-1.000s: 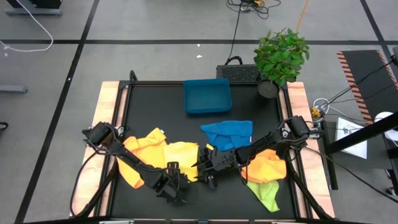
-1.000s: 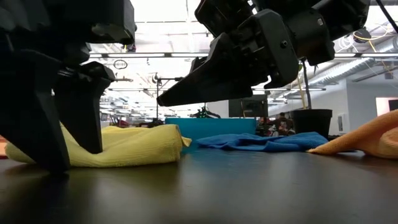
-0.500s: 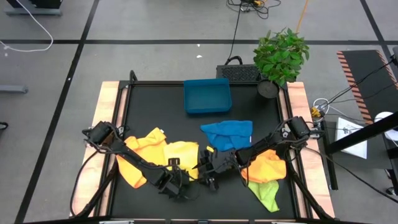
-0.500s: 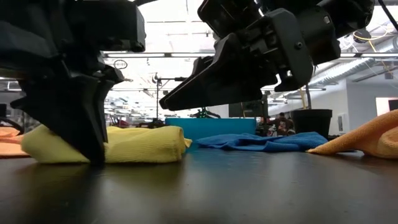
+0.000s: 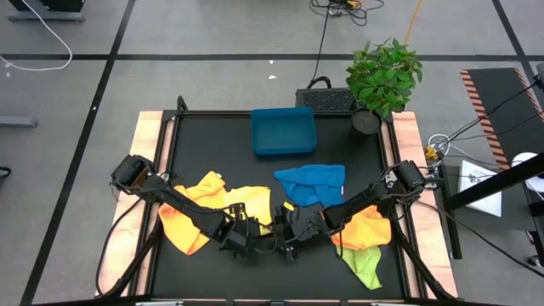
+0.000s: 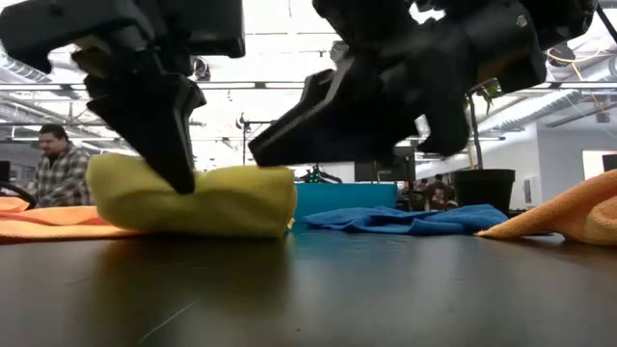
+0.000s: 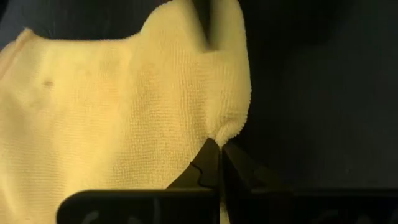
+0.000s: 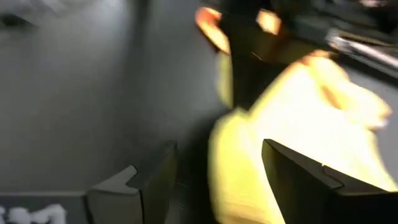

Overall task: Fold microfiber towels
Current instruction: Put the yellow microfiber towel into the bin

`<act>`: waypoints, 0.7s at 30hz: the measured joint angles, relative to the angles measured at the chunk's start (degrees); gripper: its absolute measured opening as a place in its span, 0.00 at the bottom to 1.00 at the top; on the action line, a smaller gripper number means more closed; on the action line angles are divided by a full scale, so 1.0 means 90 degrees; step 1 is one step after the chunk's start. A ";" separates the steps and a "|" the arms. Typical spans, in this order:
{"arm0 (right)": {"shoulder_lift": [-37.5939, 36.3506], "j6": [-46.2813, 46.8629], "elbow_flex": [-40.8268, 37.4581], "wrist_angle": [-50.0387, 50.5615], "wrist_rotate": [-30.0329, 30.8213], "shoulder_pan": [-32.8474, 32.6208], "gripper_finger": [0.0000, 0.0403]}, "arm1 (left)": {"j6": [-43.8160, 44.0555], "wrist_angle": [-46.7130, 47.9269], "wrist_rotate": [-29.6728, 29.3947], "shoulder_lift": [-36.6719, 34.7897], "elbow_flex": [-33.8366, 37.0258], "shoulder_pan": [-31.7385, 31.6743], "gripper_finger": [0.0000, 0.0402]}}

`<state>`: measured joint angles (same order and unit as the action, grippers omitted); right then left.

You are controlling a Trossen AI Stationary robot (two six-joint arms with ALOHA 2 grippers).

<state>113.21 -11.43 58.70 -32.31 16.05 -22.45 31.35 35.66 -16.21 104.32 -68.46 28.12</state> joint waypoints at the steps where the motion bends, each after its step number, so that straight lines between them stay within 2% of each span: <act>1: 0.0000 -0.0167 -0.0002 0.0003 0.0264 -0.0009 0.57 | -0.0013 -0.0029 0.0052 -0.0009 -0.0002 -0.0028 0.00; 3: 0.0000 -0.0443 0.0000 -0.0010 0.0556 -0.0015 0.57 | -0.0017 -0.0004 0.0117 -0.0005 -0.0003 -0.0075 0.00; 15: 0.0137 -0.0084 0.0000 0.0422 0.0360 0.0008 0.57 | -0.0022 0.0041 0.0280 -0.0008 -0.0011 -0.0224 0.00; 21: 0.0575 -0.0161 -0.0005 -0.0167 0.0390 0.0120 0.57 | -0.0019 0.0024 0.0348 -0.0013 -0.0013 -0.0222 0.00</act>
<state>118.38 -12.88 58.65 -33.81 19.56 -21.36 31.18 35.88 -13.08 104.20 -68.58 26.13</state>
